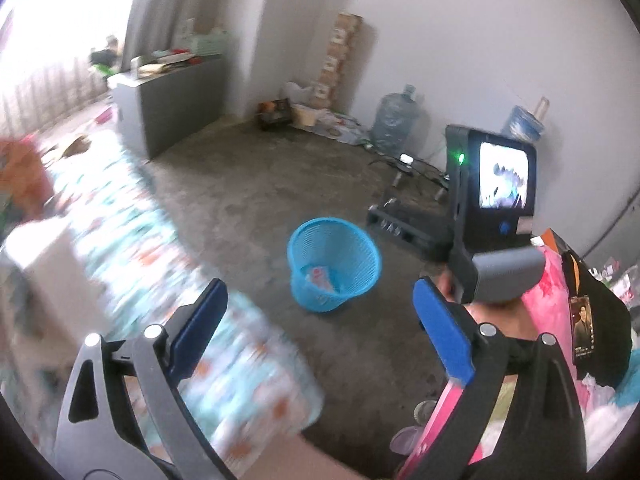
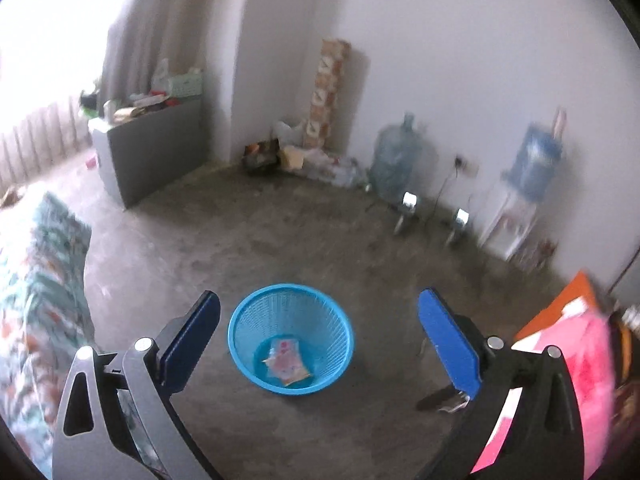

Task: Collect trash
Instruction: 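Move both tools back toward the trash pile on the bed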

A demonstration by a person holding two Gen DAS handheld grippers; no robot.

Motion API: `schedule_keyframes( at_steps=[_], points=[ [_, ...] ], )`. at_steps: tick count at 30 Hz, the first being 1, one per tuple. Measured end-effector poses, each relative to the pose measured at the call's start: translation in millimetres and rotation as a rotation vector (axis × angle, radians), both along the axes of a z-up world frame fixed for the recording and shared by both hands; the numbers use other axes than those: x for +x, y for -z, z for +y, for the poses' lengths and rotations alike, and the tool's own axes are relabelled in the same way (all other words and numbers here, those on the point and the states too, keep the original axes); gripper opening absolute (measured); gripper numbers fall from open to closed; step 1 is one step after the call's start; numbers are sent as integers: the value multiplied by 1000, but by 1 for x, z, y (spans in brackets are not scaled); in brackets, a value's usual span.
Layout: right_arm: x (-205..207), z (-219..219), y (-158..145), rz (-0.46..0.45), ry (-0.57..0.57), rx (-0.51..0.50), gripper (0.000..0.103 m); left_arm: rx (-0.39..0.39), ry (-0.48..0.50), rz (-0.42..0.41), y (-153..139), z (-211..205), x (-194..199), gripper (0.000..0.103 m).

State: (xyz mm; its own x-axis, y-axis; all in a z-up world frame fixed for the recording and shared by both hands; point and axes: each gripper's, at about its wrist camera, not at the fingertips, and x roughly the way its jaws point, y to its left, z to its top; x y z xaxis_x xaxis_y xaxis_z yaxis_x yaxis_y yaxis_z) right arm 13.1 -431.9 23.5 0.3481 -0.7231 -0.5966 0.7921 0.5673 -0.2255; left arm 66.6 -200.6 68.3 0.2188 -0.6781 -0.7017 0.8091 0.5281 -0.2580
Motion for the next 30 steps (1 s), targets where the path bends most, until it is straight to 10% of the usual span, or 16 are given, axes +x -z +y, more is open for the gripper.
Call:
schedule_keyframes(
  at_steps=[17, 23, 30],
  points=[
    [-5, 122, -73, -375, -571, 126, 96, -188, -323, 19, 19, 230, 38, 94],
    [32, 158, -74, -361, -725, 272, 96, -311, -405, -7, 23, 272, 58, 94],
    [70, 210, -48, -247, -846, 342, 80, -159, -539, -236, 29, 289, 77, 94]
  ],
)
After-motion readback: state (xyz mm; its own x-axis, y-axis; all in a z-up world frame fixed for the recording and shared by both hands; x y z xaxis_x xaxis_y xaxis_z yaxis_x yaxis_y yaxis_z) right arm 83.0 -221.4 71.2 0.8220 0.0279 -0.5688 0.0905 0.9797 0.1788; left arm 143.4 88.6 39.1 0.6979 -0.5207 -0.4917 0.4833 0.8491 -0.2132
